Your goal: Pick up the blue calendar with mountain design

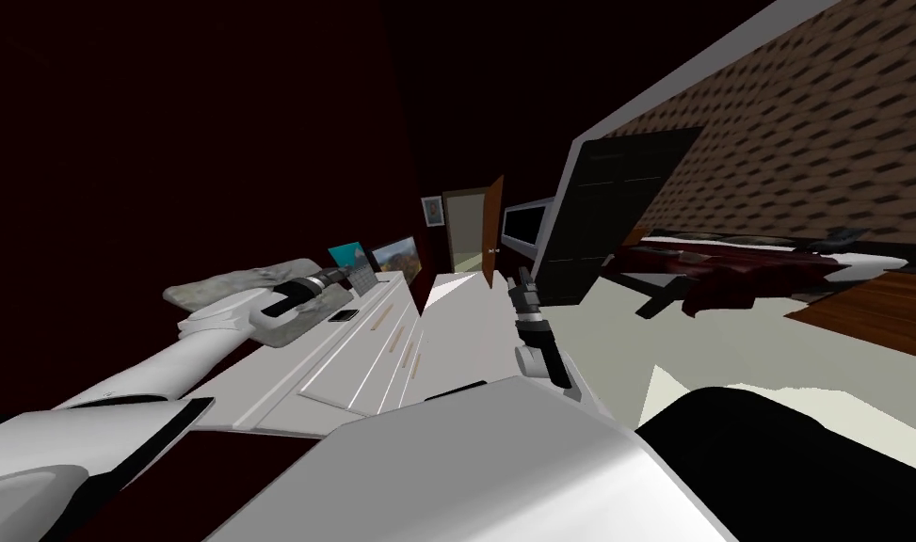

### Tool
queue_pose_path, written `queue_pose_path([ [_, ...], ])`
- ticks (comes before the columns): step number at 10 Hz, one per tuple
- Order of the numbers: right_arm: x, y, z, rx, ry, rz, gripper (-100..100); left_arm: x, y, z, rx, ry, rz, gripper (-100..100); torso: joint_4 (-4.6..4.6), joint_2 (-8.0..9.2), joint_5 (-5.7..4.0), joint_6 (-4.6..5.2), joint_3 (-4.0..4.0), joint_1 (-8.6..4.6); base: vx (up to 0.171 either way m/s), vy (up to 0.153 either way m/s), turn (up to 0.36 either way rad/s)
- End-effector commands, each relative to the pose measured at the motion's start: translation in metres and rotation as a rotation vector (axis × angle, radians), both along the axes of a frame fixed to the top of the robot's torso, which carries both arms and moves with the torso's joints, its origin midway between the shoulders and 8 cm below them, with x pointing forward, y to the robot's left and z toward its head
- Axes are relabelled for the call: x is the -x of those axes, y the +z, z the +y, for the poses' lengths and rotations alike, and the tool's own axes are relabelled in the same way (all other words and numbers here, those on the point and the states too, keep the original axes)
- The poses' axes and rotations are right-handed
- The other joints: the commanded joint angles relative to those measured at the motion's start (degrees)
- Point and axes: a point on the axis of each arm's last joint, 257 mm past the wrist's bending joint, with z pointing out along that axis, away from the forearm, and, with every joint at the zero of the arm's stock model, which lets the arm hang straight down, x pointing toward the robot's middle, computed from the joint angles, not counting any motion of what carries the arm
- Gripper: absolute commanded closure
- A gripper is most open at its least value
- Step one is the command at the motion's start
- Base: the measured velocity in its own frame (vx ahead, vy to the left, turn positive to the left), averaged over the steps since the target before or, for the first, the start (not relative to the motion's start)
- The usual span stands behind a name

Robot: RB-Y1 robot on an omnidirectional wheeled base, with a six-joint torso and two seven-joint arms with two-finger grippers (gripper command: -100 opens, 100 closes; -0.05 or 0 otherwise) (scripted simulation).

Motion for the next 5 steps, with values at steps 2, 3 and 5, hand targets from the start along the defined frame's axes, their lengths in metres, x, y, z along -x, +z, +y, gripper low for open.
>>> queue_pose_path([
  [2, 0.0, 0.0, 0.0, 0.0, 0.0, 0.0, 0, 0.011, -0.015, -0.008, 0.005, -0.024, 0.008, 100, -0.03, 0.11, 0.04, 0.1, 0.03, 0.0, 0.045, 0.011, -0.02],
  [3, 0.0, 0.0, 0.0, 0.0, 0.0, 0.0, 0, 0.02, 0.004, 0.002, 0.02, -0.007, -0.032, 100, -0.02, 0.3, 0.06, 0.1, 0.12, -0.03, 0.113, 0.0, 0.163],
  [5, 0.0, 0.0, 0.0, 0.0, 0.0, 0.0, 0, 0.031, -0.002, -0.009, 0.023, -0.036, -0.034, 100, -0.03, 0.08, 0.08, -0.01, 0.02, 0.08, 0.106, 0.007, 0.071],
])
